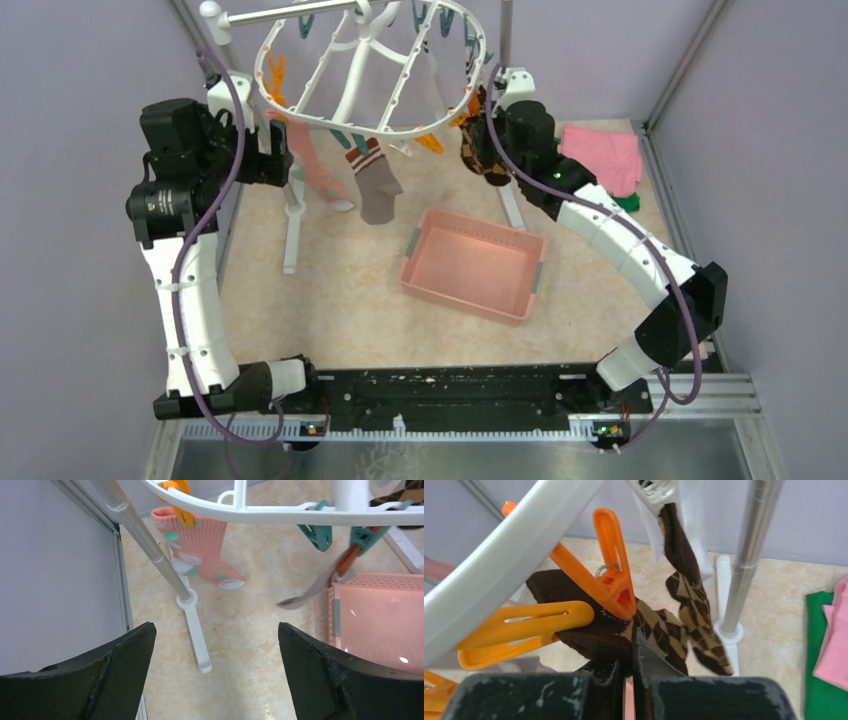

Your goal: Remove the socks clipped to the hanger

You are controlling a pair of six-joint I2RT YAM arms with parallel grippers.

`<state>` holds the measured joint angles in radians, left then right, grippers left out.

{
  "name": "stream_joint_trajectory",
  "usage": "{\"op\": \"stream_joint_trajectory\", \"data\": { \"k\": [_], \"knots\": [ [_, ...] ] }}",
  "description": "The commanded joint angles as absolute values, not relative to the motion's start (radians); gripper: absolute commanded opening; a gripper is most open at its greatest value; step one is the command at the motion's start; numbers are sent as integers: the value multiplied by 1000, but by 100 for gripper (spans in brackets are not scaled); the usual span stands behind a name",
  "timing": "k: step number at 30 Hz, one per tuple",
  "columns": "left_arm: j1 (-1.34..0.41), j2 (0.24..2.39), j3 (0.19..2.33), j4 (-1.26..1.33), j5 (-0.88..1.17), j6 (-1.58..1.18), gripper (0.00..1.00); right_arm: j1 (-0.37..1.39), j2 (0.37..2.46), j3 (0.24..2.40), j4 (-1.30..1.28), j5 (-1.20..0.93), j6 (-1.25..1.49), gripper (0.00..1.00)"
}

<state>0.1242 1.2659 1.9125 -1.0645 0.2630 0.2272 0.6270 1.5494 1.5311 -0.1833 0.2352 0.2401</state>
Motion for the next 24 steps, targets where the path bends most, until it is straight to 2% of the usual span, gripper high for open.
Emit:
{"op": "stream_joint_trajectory", "data": {
  "k": [1, 14, 18, 24],
  "knots": [
    [124, 1236, 1881, -1012, 263, 244, 99, 585, 1506, 1533, -184, 229, 258, 0],
    [124, 1220, 1725, -879, 284, 259, 99, 463, 1580, 1640, -212, 163, 347, 0],
    [124, 1224, 1692, -872, 404, 241, 98, 463, 1569, 1642, -209, 141, 352, 0],
    [124, 1223, 1584, -853, 619, 241, 85, 463, 1521, 1599, -194, 103, 368, 0]
  ]
}}
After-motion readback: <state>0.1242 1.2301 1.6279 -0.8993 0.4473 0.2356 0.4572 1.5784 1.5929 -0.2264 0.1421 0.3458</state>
